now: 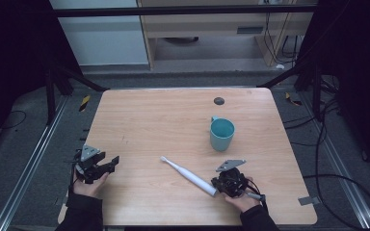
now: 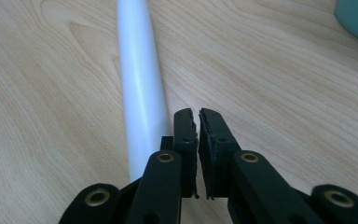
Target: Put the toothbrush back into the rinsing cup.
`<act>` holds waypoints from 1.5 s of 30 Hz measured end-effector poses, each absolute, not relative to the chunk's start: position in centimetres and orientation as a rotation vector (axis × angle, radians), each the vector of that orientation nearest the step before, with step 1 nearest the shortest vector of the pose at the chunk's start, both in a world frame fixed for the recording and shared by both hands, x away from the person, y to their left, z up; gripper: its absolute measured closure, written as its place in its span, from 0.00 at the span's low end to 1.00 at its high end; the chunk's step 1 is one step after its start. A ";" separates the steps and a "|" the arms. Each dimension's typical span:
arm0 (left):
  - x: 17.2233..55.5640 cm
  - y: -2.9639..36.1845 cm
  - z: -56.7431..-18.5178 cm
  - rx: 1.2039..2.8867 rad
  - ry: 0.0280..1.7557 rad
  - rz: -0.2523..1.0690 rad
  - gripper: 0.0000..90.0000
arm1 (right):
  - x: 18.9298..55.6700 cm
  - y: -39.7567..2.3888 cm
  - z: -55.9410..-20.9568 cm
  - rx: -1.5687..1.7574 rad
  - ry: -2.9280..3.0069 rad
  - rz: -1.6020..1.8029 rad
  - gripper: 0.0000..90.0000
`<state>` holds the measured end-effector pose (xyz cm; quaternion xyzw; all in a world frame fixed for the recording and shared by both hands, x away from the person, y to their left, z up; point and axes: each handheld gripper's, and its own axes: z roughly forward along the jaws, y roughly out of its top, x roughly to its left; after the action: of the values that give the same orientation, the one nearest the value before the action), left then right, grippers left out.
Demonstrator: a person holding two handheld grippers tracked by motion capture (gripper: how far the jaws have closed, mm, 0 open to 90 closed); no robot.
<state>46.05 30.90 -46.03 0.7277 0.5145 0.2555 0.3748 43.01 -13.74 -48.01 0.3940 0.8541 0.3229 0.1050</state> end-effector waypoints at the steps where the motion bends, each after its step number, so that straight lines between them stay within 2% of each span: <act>1: 46.1 30.9 -46.0 1.857 1.318 0.653 0.43 | 43.2 -13.9 -47.9 1.163 2.508 0.959 0.92; 8: 46.1 30.9 -46.1 1.865 1.313 0.650 0.43 | 43.8 -14.2 -47.0 1.165 2.460 0.977 0.83; 17: 46.2 30.8 -46.2 1.874 1.314 0.645 0.42 | 44.5 -14.4 -45.5 1.183 2.500 0.958 0.65; 22: 46.3 30.9 -46.2 1.875 1.316 0.646 0.42 | 44.5 -13.7 -45.0 1.145 2.521 0.936 0.61; 45: 46.7 30.7 -46.5 1.904 1.322 0.635 0.41 | 45.7 -9.3 -44.0 1.056 2.679 0.795 0.60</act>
<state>46.72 30.70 -46.52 0.7389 0.5131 0.2462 0.3606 45.65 -9.27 -44.01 0.3525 0.8941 0.2653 0.0770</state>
